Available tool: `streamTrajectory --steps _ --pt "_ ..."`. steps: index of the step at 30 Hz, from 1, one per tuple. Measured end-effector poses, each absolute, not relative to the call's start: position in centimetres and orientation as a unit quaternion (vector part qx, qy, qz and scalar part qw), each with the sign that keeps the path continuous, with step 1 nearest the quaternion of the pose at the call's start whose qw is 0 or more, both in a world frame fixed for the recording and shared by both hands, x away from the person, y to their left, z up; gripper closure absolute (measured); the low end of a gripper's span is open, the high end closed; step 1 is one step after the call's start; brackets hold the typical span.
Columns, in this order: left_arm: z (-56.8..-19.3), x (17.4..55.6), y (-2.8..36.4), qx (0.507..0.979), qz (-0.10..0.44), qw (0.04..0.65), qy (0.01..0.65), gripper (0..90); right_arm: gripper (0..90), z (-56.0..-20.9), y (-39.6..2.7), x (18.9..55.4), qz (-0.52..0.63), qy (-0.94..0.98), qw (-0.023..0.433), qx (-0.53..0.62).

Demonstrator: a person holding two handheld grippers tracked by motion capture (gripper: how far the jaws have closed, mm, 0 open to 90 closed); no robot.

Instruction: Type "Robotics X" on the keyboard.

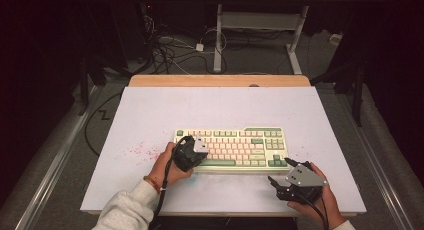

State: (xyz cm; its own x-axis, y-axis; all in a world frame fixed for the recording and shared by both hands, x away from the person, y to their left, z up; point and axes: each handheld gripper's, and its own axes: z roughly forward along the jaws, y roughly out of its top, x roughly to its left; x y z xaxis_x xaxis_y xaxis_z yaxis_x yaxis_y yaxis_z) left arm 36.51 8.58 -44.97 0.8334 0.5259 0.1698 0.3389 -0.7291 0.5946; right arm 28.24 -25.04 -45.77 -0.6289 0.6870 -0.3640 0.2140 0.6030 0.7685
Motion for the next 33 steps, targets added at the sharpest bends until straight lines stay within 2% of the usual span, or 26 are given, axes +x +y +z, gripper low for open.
streamTrajectory --steps 33 --pt "-43.7 36.0 9.7 0.903 0.198 0.304 0.230 77.7 23.7 -45.7 -25.2 28.3 0.357 0.829 0.334 0.271"
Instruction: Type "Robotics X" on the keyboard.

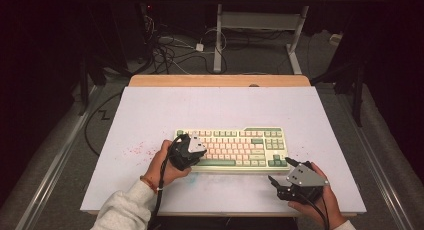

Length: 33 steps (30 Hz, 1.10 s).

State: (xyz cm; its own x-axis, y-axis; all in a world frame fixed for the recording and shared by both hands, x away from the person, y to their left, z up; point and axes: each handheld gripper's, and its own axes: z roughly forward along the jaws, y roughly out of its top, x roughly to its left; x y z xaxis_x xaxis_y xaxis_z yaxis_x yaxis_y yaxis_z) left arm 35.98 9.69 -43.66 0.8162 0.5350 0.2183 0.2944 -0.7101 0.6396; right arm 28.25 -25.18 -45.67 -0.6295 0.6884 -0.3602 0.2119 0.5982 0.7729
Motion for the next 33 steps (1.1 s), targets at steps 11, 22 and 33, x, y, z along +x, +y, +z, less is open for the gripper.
streamTrajectory --steps 11,22,33 --pt "-43.0 36.0 10.6 0.896 0.209 0.312 0.235 79.9 23.6 -45.6 -25.2 28.2 0.357 0.829 0.334 0.272" --pt "-43.2 37.1 11.8 0.893 0.195 0.312 0.261 82.3 23.7 -45.7 -25.0 28.3 0.355 0.830 0.332 0.271" --pt "-43.8 37.8 11.7 0.896 0.182 0.308 0.264 85.9 23.7 -45.8 -25.0 28.3 0.353 0.832 0.331 0.270"
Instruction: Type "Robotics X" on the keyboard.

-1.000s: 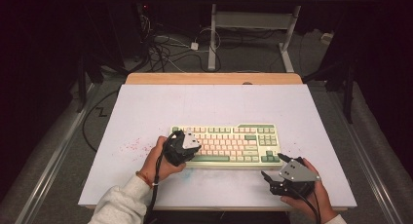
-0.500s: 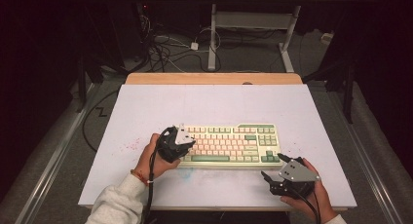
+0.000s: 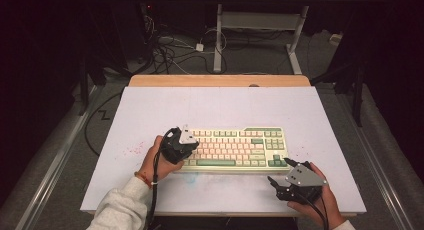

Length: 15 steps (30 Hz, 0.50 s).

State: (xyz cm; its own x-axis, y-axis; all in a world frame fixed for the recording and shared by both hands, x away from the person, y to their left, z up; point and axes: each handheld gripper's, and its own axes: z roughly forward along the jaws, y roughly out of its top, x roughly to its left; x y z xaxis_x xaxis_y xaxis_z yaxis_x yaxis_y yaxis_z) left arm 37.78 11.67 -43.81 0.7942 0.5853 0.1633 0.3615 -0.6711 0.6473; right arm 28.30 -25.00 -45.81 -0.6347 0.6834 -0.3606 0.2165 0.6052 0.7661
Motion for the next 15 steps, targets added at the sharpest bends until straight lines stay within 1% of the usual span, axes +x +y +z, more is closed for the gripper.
streamTrajectory --steps 15 --pt "-44.47 38.01 11.41 0.901 0.170 0.301 0.262 86.8 23.7 -45.87 -24.98 28.32 0.351 0.834 0.330 0.270"
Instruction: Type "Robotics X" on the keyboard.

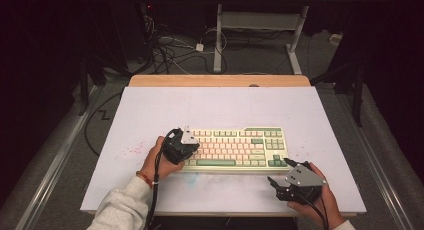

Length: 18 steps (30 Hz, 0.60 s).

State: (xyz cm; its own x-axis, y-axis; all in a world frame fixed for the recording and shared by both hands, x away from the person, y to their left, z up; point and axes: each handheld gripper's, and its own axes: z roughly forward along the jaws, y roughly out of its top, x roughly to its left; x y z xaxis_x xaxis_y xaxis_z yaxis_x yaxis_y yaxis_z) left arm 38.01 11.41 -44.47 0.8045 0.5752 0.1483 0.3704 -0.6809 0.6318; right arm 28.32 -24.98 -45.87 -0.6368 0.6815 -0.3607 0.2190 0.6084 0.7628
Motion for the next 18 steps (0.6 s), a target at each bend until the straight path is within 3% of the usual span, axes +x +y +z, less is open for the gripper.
streamTrajectory --steps 18 --pt "-44.92 37.70 11.08 0.905 0.177 0.290 0.257 86.9 24.2 -45.80 -25.01 28.29 0.350 0.834 0.333 0.267"
